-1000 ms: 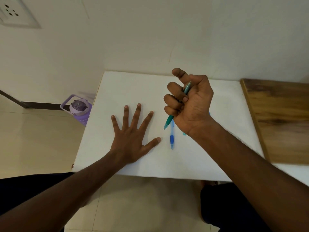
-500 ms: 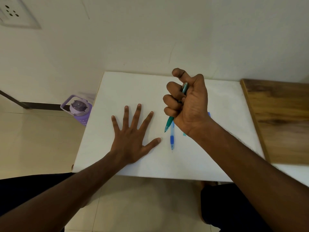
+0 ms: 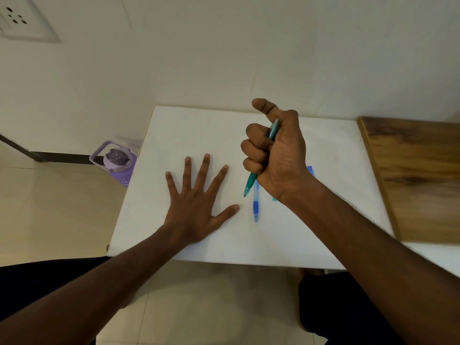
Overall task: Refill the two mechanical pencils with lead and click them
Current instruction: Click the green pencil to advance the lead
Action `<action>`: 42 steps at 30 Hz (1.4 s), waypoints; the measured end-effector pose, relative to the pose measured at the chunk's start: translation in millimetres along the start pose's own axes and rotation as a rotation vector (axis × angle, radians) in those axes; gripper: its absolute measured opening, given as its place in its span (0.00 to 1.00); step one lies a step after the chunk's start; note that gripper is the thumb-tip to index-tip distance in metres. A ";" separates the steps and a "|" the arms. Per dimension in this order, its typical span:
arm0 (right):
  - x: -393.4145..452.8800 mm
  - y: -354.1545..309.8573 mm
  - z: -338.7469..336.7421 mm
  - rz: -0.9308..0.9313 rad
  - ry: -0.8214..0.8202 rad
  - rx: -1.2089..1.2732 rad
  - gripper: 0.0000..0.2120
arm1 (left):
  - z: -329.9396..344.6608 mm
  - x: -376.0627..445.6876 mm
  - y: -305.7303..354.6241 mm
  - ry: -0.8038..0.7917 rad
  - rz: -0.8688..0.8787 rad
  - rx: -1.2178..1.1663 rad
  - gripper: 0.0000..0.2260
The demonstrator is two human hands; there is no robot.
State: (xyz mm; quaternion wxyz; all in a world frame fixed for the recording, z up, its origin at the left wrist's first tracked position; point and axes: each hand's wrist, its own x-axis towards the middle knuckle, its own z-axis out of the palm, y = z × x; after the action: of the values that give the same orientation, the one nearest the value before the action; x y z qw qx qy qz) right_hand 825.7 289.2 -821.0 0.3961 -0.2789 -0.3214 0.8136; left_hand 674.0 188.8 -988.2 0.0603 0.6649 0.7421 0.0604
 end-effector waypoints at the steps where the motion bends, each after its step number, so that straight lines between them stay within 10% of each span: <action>1: -0.7 0.3 0.4 -0.005 -0.009 -0.016 0.16 | 0.3 -0.1 0.1 0.001 0.000 0.000 0.44; 42: 0.4 -0.5 -0.8 -0.082 0.078 0.113 0.13 | -4.6 -1.8 1.9 -0.013 -0.003 0.006 0.44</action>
State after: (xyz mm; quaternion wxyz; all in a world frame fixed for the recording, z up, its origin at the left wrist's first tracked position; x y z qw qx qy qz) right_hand 826.2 290.0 -821.2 0.4563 -0.2740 -0.2704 0.8022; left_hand 675.3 187.2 -983.4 0.0633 0.6644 0.7428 0.0539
